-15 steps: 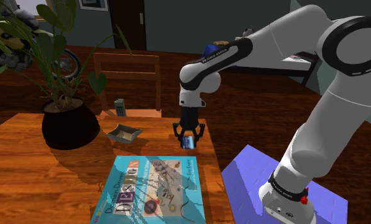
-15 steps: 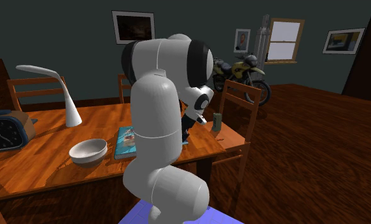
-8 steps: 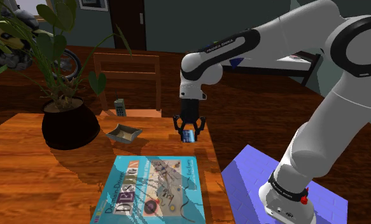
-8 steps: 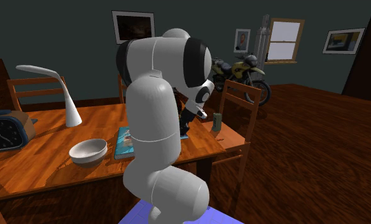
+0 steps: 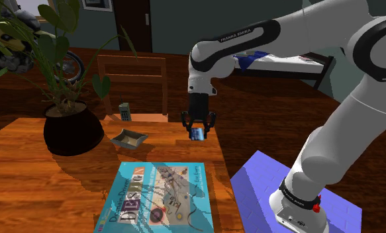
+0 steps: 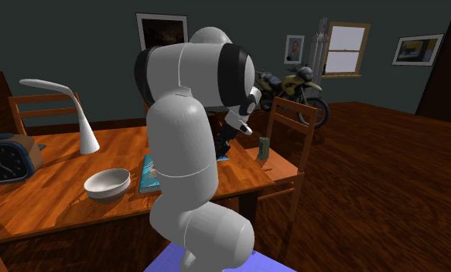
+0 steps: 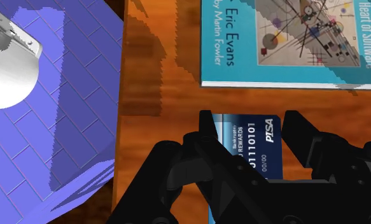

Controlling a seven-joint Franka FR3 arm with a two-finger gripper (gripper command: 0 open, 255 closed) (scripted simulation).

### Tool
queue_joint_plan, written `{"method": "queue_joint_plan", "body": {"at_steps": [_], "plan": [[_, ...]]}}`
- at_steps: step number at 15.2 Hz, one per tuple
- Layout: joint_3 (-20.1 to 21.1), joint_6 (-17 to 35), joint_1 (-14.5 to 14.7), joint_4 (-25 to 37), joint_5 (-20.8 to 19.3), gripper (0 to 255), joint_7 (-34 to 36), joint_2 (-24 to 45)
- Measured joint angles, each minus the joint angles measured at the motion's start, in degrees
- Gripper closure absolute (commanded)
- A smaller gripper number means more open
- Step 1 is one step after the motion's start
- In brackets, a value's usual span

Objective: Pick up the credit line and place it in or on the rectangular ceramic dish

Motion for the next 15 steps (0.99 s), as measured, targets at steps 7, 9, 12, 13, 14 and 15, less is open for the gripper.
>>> {"method": "queue_joint_plan", "body": {"at_steps": [7,9,12,13,14,15], "plan": [[0.9,-2.41,0.69,8.68,-0.39,255,3.44,5.03],[1.75,-2.61,1.46,13.95,-0.64,255,5.62,9.19],[2.68,-2.85,2.54,21.34,-1.31,255,8.33,15.24],[2.86,-3.27,2.85,24.38,-1.73,255,9.22,17.57],[3.11,-3.85,3.29,27.63,-2.09,255,10.38,19.82],[3.36,-4.04,3.8,30.61,-2.46,255,11.38,22.18]]}}
